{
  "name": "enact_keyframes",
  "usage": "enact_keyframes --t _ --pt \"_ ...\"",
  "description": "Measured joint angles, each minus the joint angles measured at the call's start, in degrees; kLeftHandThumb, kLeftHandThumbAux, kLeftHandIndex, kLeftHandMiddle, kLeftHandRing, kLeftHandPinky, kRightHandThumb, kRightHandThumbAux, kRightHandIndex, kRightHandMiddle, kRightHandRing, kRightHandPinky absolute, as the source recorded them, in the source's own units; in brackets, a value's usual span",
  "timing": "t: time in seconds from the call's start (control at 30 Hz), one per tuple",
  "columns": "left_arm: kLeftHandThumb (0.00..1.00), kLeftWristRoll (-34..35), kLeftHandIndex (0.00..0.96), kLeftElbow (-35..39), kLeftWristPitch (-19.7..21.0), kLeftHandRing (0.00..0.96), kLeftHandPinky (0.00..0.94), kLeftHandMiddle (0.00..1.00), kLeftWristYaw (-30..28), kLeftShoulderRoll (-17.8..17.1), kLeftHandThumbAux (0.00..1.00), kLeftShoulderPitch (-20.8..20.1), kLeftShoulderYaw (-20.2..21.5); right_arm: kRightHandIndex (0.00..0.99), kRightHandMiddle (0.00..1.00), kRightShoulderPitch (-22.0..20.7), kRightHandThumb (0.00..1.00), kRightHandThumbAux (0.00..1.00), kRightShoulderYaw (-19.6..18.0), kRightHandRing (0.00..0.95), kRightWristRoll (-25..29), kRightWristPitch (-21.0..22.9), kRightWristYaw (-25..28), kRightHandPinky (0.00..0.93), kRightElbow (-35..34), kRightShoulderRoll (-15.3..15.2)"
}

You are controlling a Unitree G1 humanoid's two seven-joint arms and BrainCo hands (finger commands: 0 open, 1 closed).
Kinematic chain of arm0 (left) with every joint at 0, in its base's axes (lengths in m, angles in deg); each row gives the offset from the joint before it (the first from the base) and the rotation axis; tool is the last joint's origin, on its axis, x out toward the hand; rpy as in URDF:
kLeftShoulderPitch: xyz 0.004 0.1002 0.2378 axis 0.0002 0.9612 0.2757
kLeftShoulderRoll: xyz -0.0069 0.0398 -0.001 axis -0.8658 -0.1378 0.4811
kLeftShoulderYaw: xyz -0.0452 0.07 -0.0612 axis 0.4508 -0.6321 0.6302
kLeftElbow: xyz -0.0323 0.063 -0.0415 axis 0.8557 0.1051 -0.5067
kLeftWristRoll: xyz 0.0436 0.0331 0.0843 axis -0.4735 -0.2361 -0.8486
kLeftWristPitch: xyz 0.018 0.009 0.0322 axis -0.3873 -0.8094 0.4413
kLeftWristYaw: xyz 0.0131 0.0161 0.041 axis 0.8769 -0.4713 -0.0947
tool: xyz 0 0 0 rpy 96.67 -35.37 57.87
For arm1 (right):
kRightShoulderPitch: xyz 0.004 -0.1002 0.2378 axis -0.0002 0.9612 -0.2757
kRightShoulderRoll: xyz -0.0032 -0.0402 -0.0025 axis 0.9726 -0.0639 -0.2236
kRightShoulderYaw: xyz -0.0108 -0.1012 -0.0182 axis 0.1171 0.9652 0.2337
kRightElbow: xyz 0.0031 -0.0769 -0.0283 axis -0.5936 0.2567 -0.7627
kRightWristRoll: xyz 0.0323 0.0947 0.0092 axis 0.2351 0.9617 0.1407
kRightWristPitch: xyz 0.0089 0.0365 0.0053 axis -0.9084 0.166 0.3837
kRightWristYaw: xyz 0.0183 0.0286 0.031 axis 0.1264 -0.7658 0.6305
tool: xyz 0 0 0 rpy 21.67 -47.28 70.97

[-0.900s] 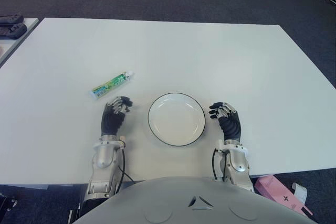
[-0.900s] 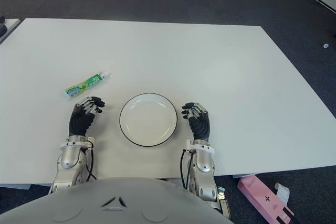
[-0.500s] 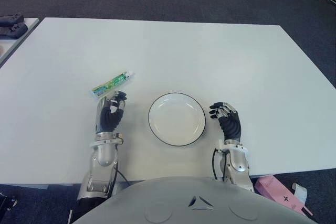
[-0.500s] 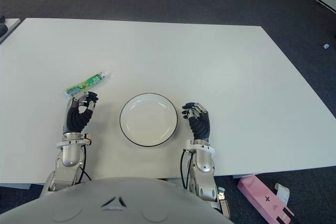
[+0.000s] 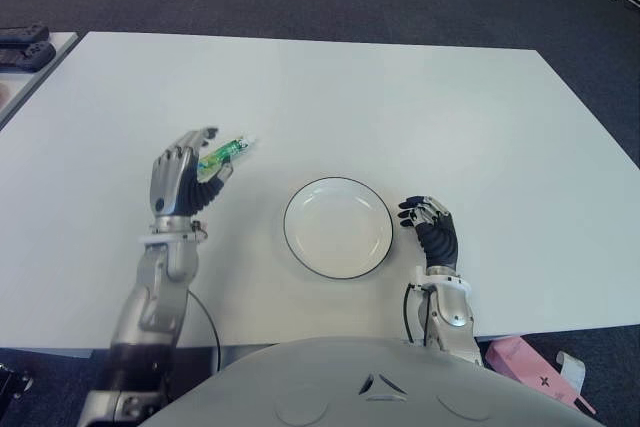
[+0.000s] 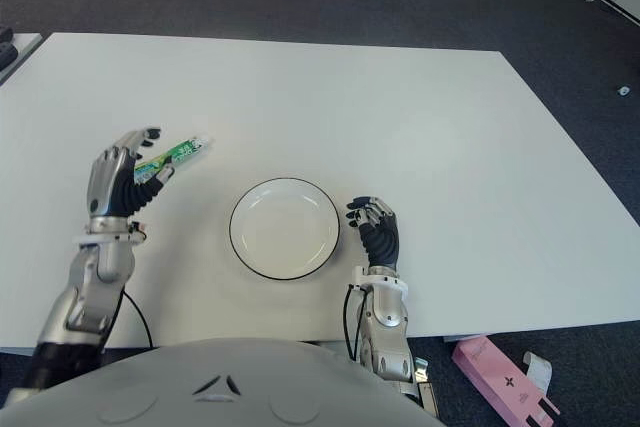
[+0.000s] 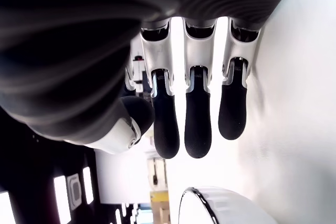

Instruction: Put the toothpaste on the table into the plate.

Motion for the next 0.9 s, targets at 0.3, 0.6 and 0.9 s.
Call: enact_keyframes --t 0.3,0.6,0.9 --pt "0.415 -6.2 0.013 -1.6 10.7 0.074 0.101 0.079 -9.3 -5.8 0.211 -8.5 -2.6 0.429 0.499 -0.7 0.711 0.727 -0.3 0.511 -0.1 -0.9 -0.2 0.509 1.0 0.0" --pt "0.460 -8.3 0.000 -5.0 19.2 0.001 0.002 0.002 -20.8 -10.0 0.135 -15.9 -6.3 0.429 0.499 -0.7 0.711 0.727 -0.8 0.513 -0.1 -1.6 -0.2 0.510 1.2 0.0" --pt "0.452 -8.4 0.000 -12.9 17.6 0.000 0.000 0.000 -19.6 -13.2 0.143 -20.2 -10.3 0.429 0.499 -0.7 0.711 0.728 -1.0 0.512 0.1 -2.4 -0.2 0.508 1.7 0.0"
